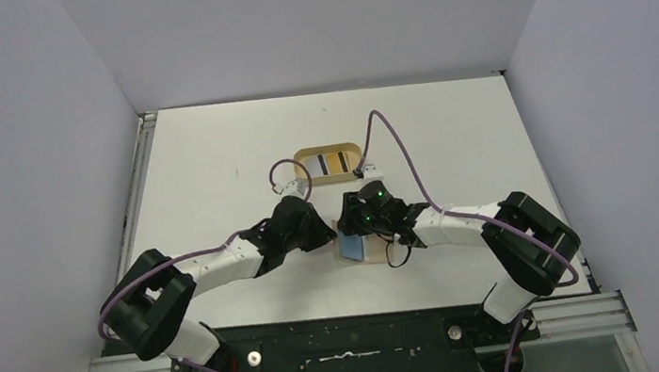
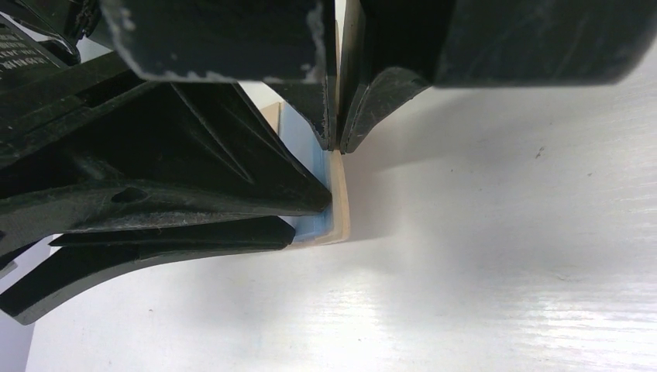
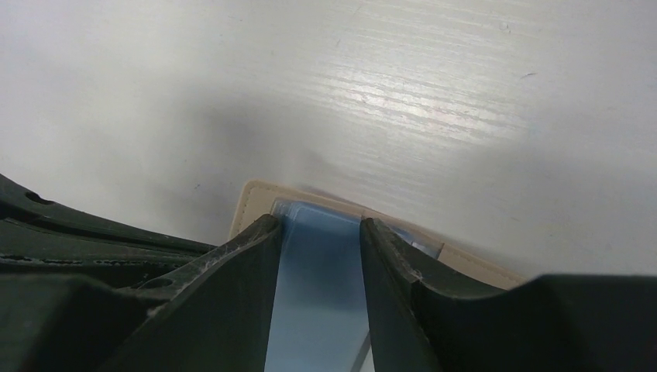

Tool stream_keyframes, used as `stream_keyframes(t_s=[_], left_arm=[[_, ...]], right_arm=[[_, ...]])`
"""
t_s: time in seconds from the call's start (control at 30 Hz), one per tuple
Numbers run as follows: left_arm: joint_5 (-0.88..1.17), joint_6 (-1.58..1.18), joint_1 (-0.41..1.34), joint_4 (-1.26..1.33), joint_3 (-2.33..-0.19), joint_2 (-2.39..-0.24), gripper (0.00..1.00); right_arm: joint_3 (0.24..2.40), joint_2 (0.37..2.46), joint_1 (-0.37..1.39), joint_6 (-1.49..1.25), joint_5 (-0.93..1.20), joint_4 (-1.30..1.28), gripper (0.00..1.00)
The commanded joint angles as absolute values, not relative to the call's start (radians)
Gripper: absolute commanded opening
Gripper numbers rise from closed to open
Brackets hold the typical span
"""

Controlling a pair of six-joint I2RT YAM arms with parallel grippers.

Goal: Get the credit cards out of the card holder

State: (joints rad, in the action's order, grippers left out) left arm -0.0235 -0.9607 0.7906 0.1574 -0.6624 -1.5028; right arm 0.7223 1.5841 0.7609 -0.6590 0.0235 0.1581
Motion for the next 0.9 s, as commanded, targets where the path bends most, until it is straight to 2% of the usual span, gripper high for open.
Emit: stream_keyframes(t_s=[0.0,0.4,0.63,0.73,0.87], left_arm=[[-0.022,-0.968,0.775,0.216,-0.673,-1.434,0.00],[-0.033,-0.964,0.737,0.204,-0.661,-1.411,0.00],[-0.057,-0.961,0.728,0.182,-0.651,-1.392,0.00],[-0.065,-0.967,0.729,0.179,-0.645,-1.396,0.00],[-0.084,-0.980,0.730,0.179,-0.635,-1.412,0.00]], right_arm=[[0.678,1.579,0.768,-0.655,0.012,0.181,0.42],[0.550,1.452,0.753,-0.641,-0.064,0.112,0.41],[0.530,1.332,0.751,-0.589,-0.147,-0.022,0.42],[0.550,1.276,0.748,-0.566,-0.202,-0.095,0.45],[0.604,1.169,0.756,-0.499,-0.227,-0.138,0.57]])
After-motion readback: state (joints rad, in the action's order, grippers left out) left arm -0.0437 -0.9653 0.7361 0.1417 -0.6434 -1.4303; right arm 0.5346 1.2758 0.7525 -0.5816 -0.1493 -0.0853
